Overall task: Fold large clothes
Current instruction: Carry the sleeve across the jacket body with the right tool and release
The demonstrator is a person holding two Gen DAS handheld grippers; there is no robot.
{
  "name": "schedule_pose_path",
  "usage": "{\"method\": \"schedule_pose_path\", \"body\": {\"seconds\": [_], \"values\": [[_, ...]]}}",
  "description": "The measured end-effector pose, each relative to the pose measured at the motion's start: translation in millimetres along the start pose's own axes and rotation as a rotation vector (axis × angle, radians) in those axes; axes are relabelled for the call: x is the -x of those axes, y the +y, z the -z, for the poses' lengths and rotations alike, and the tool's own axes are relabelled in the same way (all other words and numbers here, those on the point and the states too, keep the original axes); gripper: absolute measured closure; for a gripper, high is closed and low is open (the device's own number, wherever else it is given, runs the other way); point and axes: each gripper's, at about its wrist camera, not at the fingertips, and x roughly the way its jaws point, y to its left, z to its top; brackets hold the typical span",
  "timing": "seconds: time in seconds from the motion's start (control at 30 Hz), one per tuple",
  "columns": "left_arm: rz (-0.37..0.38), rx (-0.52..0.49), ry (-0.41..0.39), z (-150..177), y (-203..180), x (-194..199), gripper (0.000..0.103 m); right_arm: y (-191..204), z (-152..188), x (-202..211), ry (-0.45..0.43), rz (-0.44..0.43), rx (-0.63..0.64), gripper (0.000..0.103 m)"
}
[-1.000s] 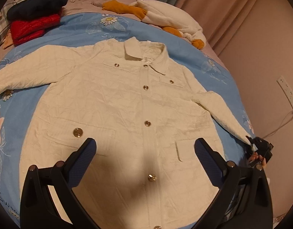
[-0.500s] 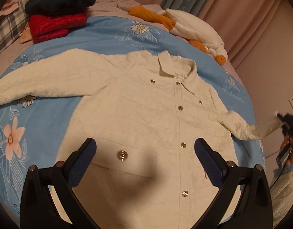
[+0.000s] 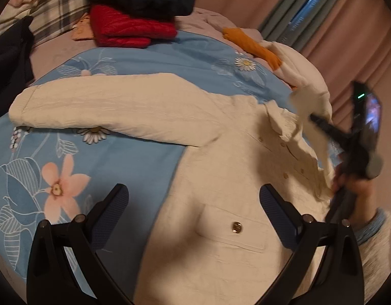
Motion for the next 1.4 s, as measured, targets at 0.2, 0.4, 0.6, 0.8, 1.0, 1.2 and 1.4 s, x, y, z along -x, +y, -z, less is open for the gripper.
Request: {"method": "schedule_pose_path", "body": {"seconds": [0.2, 0.4, 0.6, 0.8, 1.0, 1.2, 1.4], "values": [[-0.002, 0.02, -0.003, -5, 11, -4, 0.0, 64, 34, -40, 0.135, -0.053, 0.16, 0.092], [0.072, 0.004, 0.006, -16, -4, -13, 0.0, 52, 45, -16, 0.132, -0.229, 0.175, 0.041], [0.266, 0.003, 0.055, -41, -38, -30, 0.0, -50, 74, 47, 0.046, -0.496, -0.119, 0.033], [0.456, 0.001, 0.136, -61, -91, -72, 0.0, -187, 149, 16, 0.104, -0.537, -0.819, 0.023], [0.532, 0.022, 0.221, -60, -133, -132, 0.0, -219, 193, -33, 0.08, -0.626, -1.203, 0.023], [0.478, 0.058, 0.218, -59, -129, -164, 0.0, -179, 166, -73, 0.23, -0.601, -1.177, 0.023], [0.428, 0.035, 0.267, -47, -126, -183, 0.0, -207, 196, -77, -0.072, -0.633, -1.555, 0.033]]}}
